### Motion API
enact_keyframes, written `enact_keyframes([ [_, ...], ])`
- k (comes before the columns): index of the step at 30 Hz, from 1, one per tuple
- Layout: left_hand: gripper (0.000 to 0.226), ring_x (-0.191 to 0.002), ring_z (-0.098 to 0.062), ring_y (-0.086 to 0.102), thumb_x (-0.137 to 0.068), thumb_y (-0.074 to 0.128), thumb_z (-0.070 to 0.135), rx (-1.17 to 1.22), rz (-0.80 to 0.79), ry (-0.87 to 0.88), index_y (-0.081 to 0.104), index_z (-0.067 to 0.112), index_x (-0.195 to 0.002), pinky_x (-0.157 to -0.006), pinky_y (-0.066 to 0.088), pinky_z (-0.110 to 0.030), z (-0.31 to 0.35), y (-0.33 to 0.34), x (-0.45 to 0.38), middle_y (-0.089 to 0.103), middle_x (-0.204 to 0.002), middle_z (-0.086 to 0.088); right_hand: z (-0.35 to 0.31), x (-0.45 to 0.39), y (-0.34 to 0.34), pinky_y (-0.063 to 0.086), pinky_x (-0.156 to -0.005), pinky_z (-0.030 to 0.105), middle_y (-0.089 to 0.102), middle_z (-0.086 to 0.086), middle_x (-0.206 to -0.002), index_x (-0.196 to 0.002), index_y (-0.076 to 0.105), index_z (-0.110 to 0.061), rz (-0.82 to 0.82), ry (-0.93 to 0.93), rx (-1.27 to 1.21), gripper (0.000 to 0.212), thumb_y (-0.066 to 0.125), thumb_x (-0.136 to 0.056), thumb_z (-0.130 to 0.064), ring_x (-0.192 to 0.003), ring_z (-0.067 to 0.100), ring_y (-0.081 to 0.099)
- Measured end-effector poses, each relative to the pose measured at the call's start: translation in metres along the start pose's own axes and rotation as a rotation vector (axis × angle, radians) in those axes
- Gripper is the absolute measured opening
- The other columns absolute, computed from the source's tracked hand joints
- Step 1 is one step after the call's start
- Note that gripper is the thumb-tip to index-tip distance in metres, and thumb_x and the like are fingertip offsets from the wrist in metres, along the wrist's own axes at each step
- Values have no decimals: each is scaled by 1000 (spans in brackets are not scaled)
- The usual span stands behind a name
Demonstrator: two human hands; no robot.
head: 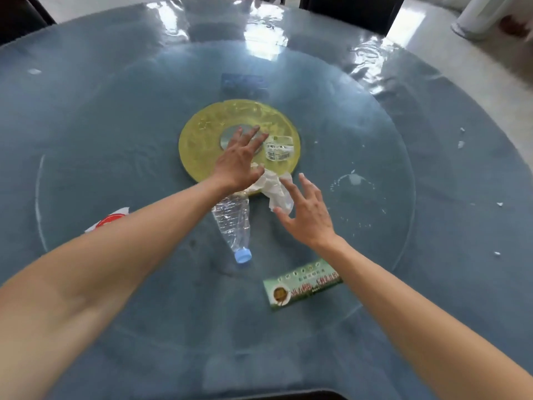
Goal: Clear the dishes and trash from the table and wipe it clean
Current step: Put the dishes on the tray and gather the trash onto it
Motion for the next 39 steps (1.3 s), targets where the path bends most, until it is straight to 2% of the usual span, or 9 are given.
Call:
enact_keyframes([
  [7,70,-156,-29,13,-96,64,39,-22,-89,83,29,45,-156,-122,22,-47,0,52,-67,11,-170,4,-1,-32,34,30,-112,48,29,12,-163,-158,27,-49,43,-57,62,67,57,-99,-51,-141,35,27],
  [10,53,-148,-28,35,-100,61,29,14,-60,55,46,40,-149,-120,26,-40,0,60,-78,31,-165,-1,-1,-29,34,38,-102,46,47,11,-146,-153,45,-41,127,-90,7,53,59,-101,-35,-124,35,40],
  [13,35,-127,-28,56,-101,60,23,32,5,69,64,30,-135,-109,41,-39,1,55,-73,57,-141,-7,1,-19,24,47,-90,46,62,11,-119,-141,62,-26,260,-128,-67,44,64,-98,-16,-104,35,52],
  [17,31,-113,-26,61,-100,61,34,107,87,3,69,28,-130,-100,47,-39,-5,33,-47,61,-126,-11,9,1,4,48,-91,41,65,14,-108,-135,64,-10,318,-117,-135,38,62,-98,-5,-97,34,57],
  [24,31,-116,-21,59,-99,63,31,281,195,-28,70,25,-129,-98,48,-30,11,-30,65,64,-122,-10,5,83,-49,45,-86,30,66,13,-106,-124,69,-8,384,-52,-246,28,63,-96,-3,-96,34,63],
  [27,29,-113,-17,60,-99,65,26,383,223,-49,71,22,-127,-82,45,-6,26,-43,134,63,-122,-9,-7,141,-70,52,-82,36,66,11,-105,-120,71,-10,427,-54,-291,25,63,-97,-4,-90,32,66],
  [29,28,-101,-11,62,-98,66,23,437,233,-77,72,23,-125,-75,42,0,41,-48,180,63,-121,-7,-11,176,-81,52,-80,32,67,10,-106,-121,72,-10,428,-34,-310,25,63,-98,-4,-87,29,66],
  [33,28,-84,-5,59,-97,67,21,496,174,-43,72,25,-124,-76,41,-3,80,-38,275,63,-118,-3,-20,255,-96,42,-76,13,65,7,-104,-122,72,-11,445,11,-337,26,66,-98,-3,-79,15,60],
  [39,34,-103,-11,61,-99,64,21,490,63,-51,68,32,-130,-93,50,-23,103,11,395,60,-121,0,-18,378,-85,44,-73,4,61,-2,-107,-128,69,-16,407,125,-379,32,64,-99,-4,-82,0,58],
])
Point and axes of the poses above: each hand's wrist, its own x-axis away from the middle knuckle, its own y-axis out of the palm, z = x × y, the point moved 10 cm from there along -x, towards the middle knuckle
